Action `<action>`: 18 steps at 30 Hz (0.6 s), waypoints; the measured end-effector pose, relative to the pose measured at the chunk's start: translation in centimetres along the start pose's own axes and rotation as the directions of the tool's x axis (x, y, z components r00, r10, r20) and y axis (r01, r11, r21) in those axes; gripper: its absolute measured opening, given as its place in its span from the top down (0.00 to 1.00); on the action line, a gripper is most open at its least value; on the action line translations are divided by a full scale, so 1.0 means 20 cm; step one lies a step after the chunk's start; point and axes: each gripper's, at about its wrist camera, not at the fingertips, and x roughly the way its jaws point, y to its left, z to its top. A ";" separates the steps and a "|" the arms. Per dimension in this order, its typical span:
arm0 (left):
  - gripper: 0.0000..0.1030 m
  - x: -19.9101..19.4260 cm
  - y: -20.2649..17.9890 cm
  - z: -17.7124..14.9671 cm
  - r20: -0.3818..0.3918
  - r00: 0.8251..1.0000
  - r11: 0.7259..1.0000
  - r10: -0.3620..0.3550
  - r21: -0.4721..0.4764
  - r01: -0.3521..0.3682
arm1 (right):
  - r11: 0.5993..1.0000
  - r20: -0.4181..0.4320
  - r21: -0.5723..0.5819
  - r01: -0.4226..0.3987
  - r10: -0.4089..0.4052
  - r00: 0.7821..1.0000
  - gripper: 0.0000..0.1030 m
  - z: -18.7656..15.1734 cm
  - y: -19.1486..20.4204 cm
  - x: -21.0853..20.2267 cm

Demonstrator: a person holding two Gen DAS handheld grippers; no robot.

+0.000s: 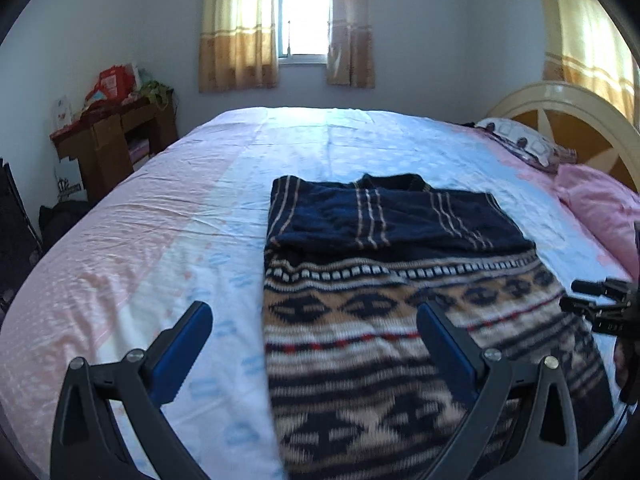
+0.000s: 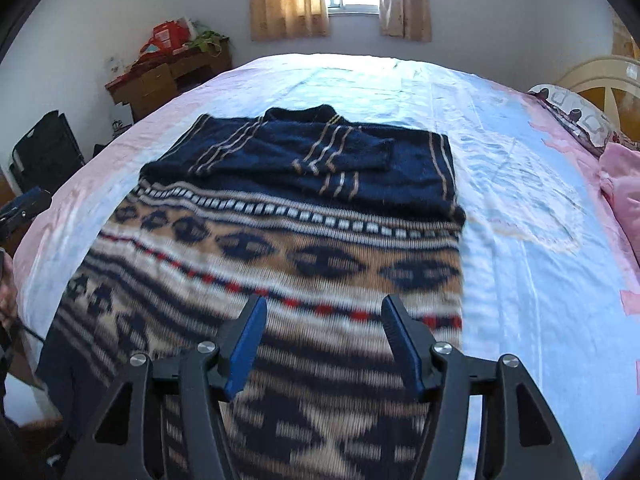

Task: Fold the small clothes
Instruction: 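Move both grippers back to the patterned hem of the navy sweater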

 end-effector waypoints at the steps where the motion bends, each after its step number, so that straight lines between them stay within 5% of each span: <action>1: 0.00 -0.02 -0.01 -0.03 -0.002 1.000 1.000 -0.001 0.013 0.001 | 1.000 0.000 -0.006 0.005 -0.005 1.000 0.41 -0.03 0.01 -0.02; 18: 0.00 -0.34 0.03 -0.49 -0.086 0.996 0.997 -0.030 0.069 0.036 | 0.998 -0.012 0.056 0.033 -0.032 0.999 0.41 -0.47 -0.05 -0.29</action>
